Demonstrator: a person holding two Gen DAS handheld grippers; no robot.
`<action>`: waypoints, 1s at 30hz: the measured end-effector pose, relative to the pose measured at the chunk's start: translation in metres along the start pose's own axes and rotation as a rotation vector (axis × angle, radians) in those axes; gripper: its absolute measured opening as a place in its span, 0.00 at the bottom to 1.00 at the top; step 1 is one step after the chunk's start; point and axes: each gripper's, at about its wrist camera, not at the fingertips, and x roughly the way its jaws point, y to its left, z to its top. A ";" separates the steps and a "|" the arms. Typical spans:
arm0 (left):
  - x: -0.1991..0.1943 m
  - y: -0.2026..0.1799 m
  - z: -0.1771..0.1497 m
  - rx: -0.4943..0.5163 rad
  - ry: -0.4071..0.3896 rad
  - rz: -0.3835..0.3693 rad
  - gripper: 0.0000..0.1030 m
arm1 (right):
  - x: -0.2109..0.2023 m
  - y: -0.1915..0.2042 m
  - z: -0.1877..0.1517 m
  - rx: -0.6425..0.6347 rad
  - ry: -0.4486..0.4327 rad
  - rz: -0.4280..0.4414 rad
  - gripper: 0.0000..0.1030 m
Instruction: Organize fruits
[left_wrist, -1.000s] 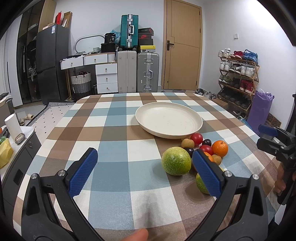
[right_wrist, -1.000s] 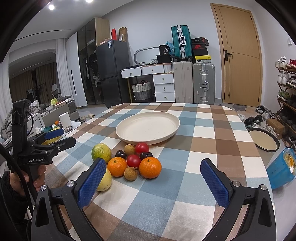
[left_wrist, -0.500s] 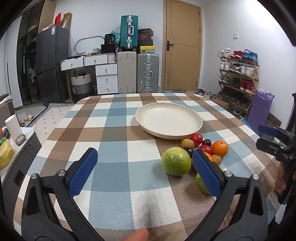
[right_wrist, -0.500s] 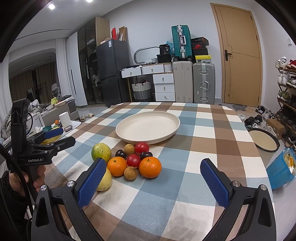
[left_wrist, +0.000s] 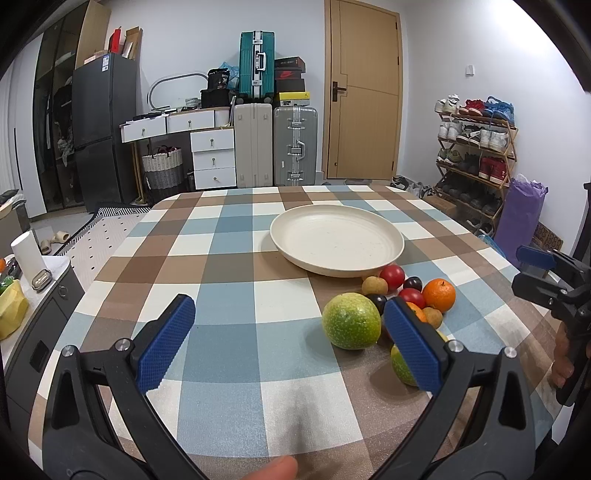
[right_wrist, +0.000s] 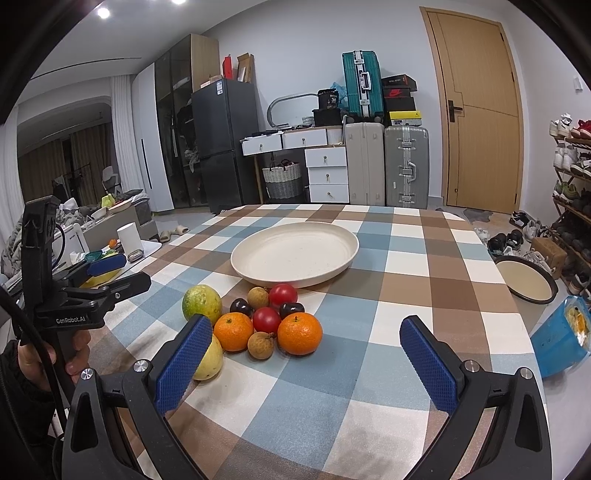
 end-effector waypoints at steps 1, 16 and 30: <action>0.000 0.001 0.000 0.001 0.000 0.000 0.99 | 0.000 0.000 0.000 0.000 0.000 0.000 1.00; -0.003 0.000 0.002 0.008 -0.012 -0.006 0.99 | 0.000 0.001 0.000 -0.003 -0.002 -0.005 1.00; -0.002 -0.003 -0.001 0.031 -0.013 -0.031 0.99 | -0.001 0.004 0.002 -0.014 0.006 -0.029 1.00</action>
